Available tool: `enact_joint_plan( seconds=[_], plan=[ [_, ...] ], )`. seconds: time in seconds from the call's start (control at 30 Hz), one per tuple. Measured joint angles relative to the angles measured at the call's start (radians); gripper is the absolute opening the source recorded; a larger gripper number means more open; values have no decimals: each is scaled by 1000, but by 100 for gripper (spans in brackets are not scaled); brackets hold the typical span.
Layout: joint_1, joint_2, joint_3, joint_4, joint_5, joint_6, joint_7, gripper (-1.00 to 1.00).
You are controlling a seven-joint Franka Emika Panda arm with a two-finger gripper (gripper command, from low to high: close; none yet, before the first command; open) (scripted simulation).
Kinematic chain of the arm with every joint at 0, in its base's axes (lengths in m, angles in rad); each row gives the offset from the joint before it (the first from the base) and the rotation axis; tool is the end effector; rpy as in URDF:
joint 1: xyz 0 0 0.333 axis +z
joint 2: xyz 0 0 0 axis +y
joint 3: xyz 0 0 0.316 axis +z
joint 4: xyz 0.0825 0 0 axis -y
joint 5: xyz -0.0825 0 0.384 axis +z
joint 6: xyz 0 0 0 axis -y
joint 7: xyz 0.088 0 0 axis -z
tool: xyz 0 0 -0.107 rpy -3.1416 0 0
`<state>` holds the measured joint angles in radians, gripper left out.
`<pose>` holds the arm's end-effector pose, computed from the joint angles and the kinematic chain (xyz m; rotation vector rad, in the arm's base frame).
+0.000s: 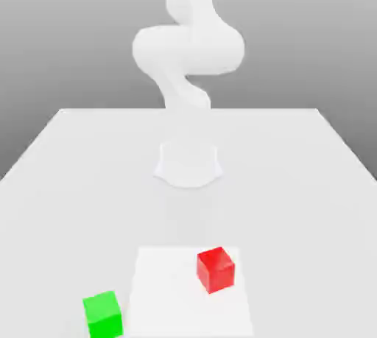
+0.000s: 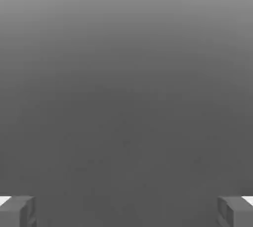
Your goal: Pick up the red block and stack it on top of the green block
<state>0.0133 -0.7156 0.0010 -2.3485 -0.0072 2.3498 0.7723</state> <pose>0.3799 0.0055 0.6613 -2.5278 1.0021 -0.9449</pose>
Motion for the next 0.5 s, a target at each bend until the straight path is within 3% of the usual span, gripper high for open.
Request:
enact_joint_plan(
  seconds=[0.5],
  plan=[
    [75,557,3,-310,-12,325,-206,0]
  ],
)
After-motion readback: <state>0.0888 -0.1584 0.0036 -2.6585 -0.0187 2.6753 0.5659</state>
